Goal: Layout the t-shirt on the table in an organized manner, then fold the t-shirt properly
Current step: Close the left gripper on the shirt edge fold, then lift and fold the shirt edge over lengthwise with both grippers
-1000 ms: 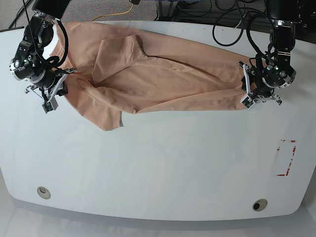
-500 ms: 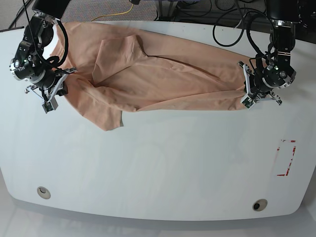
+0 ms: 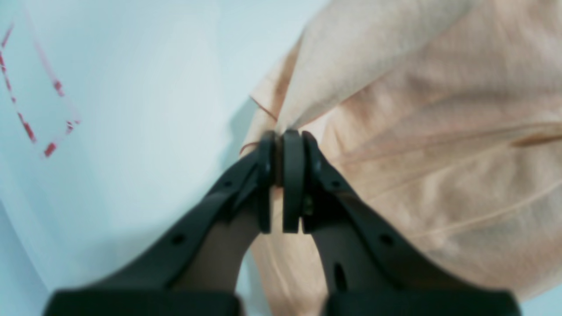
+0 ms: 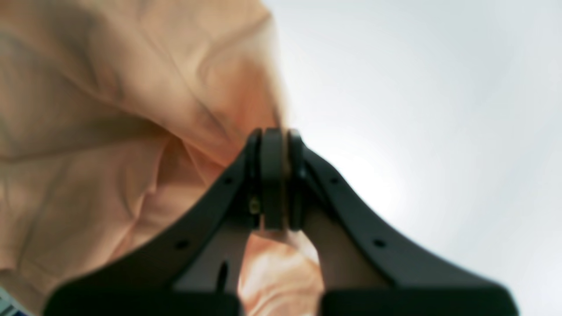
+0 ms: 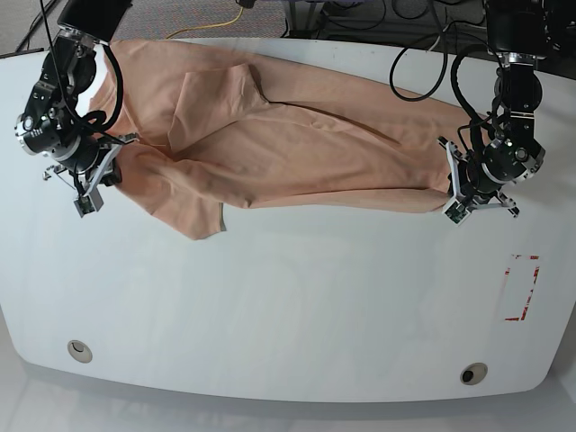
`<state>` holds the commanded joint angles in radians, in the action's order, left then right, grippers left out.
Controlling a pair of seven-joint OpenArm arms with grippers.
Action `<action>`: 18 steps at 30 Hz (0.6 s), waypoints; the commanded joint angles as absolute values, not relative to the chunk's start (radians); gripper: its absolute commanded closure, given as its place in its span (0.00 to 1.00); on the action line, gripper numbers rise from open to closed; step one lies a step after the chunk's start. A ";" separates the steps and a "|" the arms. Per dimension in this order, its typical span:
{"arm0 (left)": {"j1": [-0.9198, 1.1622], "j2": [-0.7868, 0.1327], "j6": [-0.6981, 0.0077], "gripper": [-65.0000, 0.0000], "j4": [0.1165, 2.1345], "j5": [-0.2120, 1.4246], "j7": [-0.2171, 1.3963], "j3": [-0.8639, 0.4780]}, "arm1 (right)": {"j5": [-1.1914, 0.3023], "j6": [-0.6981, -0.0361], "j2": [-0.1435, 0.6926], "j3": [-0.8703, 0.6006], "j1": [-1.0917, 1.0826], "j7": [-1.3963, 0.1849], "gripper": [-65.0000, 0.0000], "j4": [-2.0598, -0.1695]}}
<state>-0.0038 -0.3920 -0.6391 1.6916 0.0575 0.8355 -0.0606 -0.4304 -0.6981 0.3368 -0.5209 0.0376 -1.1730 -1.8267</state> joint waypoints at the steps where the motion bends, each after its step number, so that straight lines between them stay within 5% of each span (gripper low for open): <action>1: -0.008 -0.392 -0.639 1.00 1.692 0.058 0.835 -0.061 | -0.430 -0.698 0.338 -0.521 0.035 -1.173 1.00 -1.827; 18: -0.116 -0.395 -0.639 1.00 1.661 0.058 0.835 -0.062 | -0.430 -0.698 0.363 -0.519 -0.022 -1.175 1.00 -1.830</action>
